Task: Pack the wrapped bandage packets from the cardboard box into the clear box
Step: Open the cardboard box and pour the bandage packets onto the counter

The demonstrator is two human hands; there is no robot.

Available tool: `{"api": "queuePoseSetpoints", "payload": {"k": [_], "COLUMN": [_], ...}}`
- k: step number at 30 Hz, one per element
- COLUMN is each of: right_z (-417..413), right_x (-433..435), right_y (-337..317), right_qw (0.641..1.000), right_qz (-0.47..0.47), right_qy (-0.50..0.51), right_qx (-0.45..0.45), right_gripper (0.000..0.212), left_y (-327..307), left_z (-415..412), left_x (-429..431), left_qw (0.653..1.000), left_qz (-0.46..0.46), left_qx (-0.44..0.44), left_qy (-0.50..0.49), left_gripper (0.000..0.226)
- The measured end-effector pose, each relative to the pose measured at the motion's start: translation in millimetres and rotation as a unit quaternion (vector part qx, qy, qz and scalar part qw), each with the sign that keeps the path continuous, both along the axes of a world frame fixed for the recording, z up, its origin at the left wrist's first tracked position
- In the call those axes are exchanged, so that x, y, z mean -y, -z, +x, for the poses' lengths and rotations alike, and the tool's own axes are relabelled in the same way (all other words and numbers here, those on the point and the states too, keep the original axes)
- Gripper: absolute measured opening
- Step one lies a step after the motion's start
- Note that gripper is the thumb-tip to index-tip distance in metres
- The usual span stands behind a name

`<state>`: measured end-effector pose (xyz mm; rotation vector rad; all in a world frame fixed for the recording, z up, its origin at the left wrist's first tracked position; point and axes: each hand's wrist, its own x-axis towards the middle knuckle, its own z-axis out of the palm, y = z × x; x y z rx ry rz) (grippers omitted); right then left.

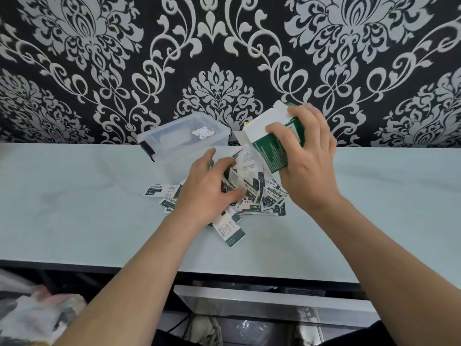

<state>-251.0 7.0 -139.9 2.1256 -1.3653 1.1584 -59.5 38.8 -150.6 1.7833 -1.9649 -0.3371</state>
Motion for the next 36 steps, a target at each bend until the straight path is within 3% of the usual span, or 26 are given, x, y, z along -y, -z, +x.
{"api": "queuePoseSetpoints", "payload": {"k": [5,10,15,19,21,26,30,36], "right_z": [-9,-18,-31,-35,-37,-33,-29,-27], "right_x": [1,3,7,8,9,11,12,10], "right_y": [-2,-1,1,2,-2,-1,3,4], "right_qw": [1.0,0.999,0.999,0.998,0.997,0.997,0.997,0.996], "right_qz": [-0.007,-0.029,-0.023,-0.017,-0.022,-0.028,-0.023,-0.005], "right_qy": [-0.014,-0.016,-0.002,0.012,0.019,-0.003,-0.055,-0.08], "right_qx": [0.006,0.016,0.043,0.061,0.073,0.074,0.058,0.037], "right_gripper": [0.062,0.059,0.062,0.068,0.068,0.066,0.056,0.059], "left_y": [-6,-9,-9,-1,3,0,-15,-19], "left_z": [1,-6,-23,-28,-27,-29,-30,-39], "left_x": [3,6,7,8,9,10,13,16], "left_qw": [0.995,0.991,0.974,0.971,0.966,0.988,0.996,0.992], "left_qz": [-0.011,-0.038,-0.146,-0.036,0.015,0.01,-0.049,-0.045], "left_qx": [0.097,0.131,0.161,0.197,0.222,0.078,-0.067,-0.115], "left_qy": [0.014,-0.012,0.057,0.128,0.132,0.136,-0.008,0.018], "left_gripper": [0.06,0.043,0.04,0.068,0.07,0.042,0.027,0.052]}}
